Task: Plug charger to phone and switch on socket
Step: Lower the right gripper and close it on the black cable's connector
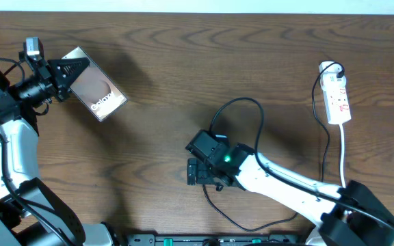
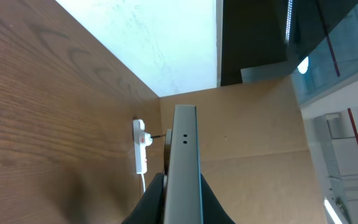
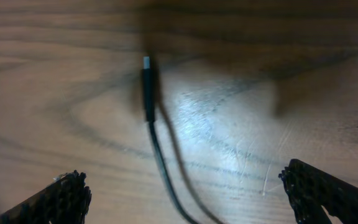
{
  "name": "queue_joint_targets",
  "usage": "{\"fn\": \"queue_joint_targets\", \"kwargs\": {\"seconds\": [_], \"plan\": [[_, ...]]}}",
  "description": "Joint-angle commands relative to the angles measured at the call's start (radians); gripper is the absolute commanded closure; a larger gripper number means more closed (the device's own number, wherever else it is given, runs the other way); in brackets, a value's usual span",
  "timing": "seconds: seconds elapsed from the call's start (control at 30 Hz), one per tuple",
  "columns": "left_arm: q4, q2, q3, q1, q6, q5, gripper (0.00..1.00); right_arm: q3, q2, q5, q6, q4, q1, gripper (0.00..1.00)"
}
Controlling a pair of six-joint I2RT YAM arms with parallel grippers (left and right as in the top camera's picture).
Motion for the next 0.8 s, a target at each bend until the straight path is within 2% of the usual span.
{"fn": "queue_joint_targets", "kwargs": {"seconds": [0.0,0.2,0.27,0.5,0.63,0.77], "plan": [[0.005,-0.015,0.016,0.004,0.006,0.031,0.93,0.020,0.046,0.026,0.044,-0.001,0.006,0.01],[0.006,-0.015,0.016,0.004,0.006,0.031,0.93,0.065,0.083,0.039,0.040,0.001,0.007,0.02],[0.006,-0.014,0.016,0.004,0.006,0.031,0.93,0.089,0.109,0.038,0.035,-0.002,0.007,0.07],[0.005,-0.014,0.016,0.004,0.006,0.032,0.93,0.225,0.233,0.041,0.032,-0.124,0.007,0.09],[0.005,-0.015,0.016,0.004,0.006,0.032,0.92,0.227,0.256,0.042,0.033,-0.124,0.007,0.20],[0.005,-0.014,0.016,0.004,0.006,0.032,0.92,0.227,0.265,0.046,0.037,-0.124,0.006,0.37]]}}
